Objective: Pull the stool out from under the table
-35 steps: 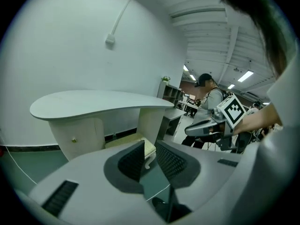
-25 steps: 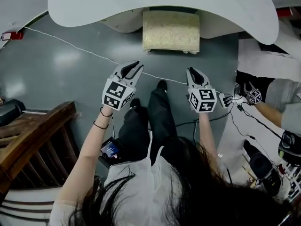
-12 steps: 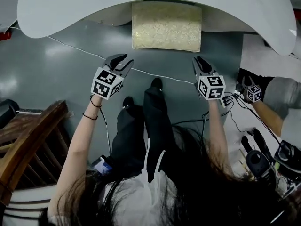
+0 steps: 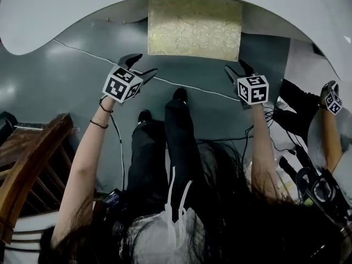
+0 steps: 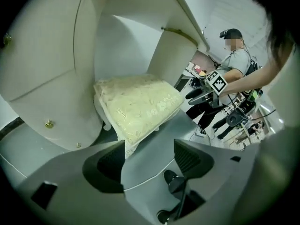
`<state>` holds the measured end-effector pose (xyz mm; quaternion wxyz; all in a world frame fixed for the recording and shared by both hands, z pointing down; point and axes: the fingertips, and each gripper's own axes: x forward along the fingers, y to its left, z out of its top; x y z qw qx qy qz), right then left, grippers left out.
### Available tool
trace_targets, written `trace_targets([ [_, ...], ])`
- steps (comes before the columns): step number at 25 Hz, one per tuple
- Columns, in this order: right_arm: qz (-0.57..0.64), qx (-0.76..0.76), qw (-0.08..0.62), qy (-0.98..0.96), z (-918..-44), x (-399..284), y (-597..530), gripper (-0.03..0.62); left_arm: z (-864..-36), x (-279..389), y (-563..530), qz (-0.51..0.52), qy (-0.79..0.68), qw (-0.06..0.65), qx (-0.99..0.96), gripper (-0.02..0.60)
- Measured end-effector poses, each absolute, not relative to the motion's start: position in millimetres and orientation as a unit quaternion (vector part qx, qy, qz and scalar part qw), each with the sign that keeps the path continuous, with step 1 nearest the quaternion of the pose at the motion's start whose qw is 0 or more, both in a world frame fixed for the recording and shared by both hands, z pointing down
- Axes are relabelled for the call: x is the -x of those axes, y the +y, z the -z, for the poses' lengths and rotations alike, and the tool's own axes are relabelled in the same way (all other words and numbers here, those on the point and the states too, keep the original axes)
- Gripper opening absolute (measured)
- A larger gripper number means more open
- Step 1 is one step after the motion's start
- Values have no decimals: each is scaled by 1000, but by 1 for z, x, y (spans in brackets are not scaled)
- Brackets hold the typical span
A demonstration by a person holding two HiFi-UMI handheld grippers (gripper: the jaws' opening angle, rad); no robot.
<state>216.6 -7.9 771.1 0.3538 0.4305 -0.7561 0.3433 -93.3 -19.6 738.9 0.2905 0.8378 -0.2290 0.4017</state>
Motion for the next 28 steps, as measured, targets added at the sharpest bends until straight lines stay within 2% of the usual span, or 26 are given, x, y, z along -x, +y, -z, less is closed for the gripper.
trace_targets([
  [3, -345, -421, 385, -745, -790, -229, -10, 265, -758, 95, -28, -415, -237, 305, -824, 324],
  [5, -364, -415, 369, -748, -793, -230, -16, 265, -765, 95, -36, -407, -244, 323, -819, 324],
  [12, -470, -365, 222, -773, -775, -226, -38, 269, -759, 86, -82, -229, -291, 448, -814, 346],
  [18, -540, -406, 89, -732, -762, -234, -69, 275, -766, 87, -94, -168, -299, 537, -771, 362],
  [23, -559, -410, 98, -714, -767, -226, -72, 296, -761, 80, -98, -131, -307, 572, -749, 368],
  [28, -599, -395, 82, -692, -774, -226, -68, 311, -774, 68, -93, -171, -285, 567, -754, 380],
])
